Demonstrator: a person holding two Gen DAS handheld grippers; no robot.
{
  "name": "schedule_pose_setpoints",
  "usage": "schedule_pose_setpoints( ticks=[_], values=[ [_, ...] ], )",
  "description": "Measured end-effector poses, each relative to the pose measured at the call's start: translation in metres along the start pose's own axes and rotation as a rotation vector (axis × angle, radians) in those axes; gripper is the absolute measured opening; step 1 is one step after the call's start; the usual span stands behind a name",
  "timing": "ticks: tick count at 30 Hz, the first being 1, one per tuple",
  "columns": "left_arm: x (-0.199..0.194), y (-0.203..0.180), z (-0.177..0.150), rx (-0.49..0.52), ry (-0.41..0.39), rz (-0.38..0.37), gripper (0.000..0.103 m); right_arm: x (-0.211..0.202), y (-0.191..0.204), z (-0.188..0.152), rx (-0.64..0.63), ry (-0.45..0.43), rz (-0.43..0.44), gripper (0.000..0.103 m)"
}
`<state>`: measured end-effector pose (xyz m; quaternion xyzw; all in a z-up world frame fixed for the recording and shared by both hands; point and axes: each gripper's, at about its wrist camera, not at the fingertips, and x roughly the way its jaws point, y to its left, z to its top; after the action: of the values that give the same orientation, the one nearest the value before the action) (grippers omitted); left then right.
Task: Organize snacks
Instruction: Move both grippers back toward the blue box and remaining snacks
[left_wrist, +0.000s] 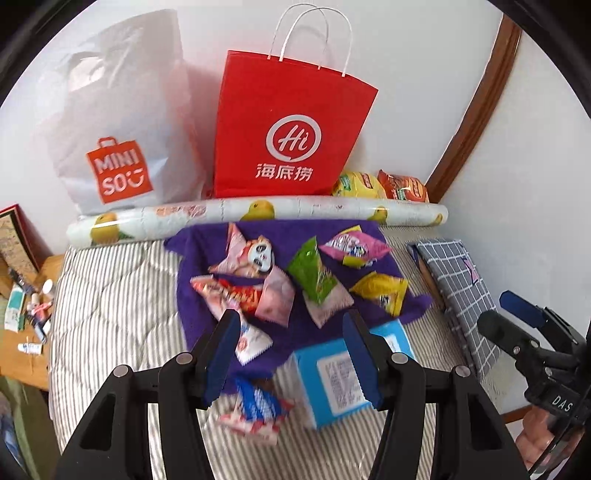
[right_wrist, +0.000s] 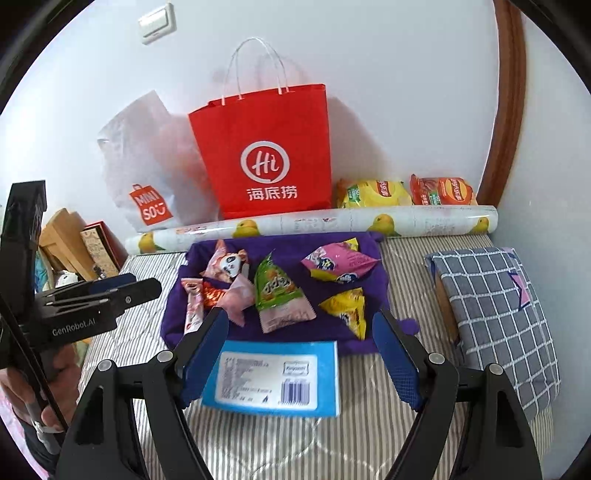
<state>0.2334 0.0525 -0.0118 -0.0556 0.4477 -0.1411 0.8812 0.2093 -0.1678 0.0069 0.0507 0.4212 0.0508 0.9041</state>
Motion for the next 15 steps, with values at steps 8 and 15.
schedule_pose_setpoints(
  ticks=[8, 15],
  values=[
    [-0.019, 0.006, -0.035, -0.004, 0.013, 0.01, 0.055, -0.022, 0.017, -0.024, -0.025, -0.007, -0.021, 0.081],
    [-0.029, 0.011, -0.056, -0.007, 0.017, 0.011, 0.055, -0.03, 0.03, -0.039, -0.036, -0.009, -0.018, 0.081]
  ],
)
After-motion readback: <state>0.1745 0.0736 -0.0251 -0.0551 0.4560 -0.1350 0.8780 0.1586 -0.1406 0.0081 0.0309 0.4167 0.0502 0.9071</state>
